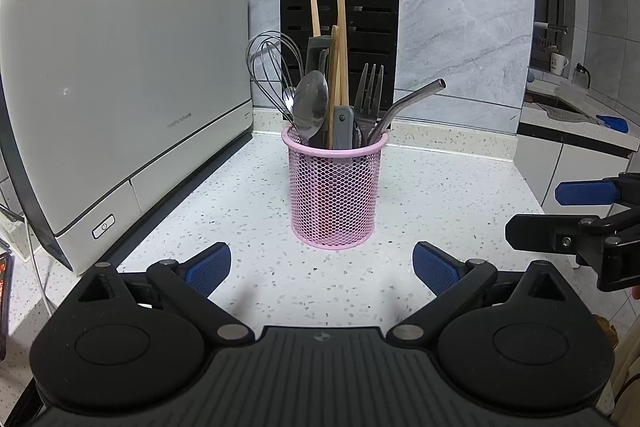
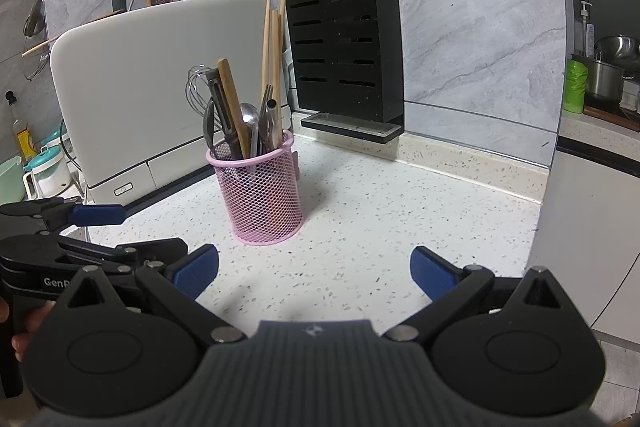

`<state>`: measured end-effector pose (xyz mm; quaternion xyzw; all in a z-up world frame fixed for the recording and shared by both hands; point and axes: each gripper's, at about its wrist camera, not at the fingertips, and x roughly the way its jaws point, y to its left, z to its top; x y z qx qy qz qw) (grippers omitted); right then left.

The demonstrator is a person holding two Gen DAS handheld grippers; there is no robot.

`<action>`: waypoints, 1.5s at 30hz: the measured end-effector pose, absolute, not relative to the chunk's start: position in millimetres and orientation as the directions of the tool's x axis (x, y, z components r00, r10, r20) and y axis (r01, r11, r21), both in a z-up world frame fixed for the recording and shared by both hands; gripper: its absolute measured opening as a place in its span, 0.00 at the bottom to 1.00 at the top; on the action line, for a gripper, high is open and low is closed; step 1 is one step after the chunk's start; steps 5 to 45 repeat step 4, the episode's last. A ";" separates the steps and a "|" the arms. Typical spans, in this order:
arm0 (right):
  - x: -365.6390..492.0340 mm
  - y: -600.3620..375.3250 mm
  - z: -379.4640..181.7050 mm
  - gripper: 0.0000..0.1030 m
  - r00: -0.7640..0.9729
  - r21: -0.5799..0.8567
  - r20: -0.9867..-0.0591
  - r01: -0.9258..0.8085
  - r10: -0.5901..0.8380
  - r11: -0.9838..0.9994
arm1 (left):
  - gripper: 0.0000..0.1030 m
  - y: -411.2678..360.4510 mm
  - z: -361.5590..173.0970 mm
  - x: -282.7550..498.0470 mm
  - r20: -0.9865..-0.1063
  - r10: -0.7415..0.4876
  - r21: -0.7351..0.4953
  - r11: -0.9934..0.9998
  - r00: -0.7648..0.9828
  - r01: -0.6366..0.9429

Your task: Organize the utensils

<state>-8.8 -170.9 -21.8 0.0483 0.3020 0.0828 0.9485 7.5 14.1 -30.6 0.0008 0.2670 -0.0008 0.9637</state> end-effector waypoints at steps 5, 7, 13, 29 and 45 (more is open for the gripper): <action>-9.1 -170.3 -21.7 0.97 0.804 0.142 -0.565 -0.126 0.185 0.982 | 1.00 14.3 -30.9 7.8 -0.511 -0.001 0.002 1.000 0.860 0.002; -9.1 -170.3 -21.7 0.97 0.804 0.142 -0.565 -0.126 0.185 0.982 | 1.00 14.3 -30.9 7.8 -0.511 -0.001 0.002 1.000 0.860 0.002; -9.1 -170.3 -21.7 0.97 0.804 0.142 -0.565 -0.126 0.185 0.982 | 1.00 14.3 -30.9 7.8 -0.511 -0.001 0.002 1.000 0.860 0.002; -9.1 -170.3 -21.7 0.97 0.804 0.142 -0.565 -0.126 0.185 0.982 | 1.00 14.3 -30.9 7.8 -0.511 -0.001 0.002 1.000 0.860 0.002; -9.1 -170.3 -21.7 0.97 0.804 0.142 -0.565 -0.126 0.185 0.982 | 1.00 14.3 -30.9 7.8 -0.511 -0.001 0.002 1.000 0.860 0.002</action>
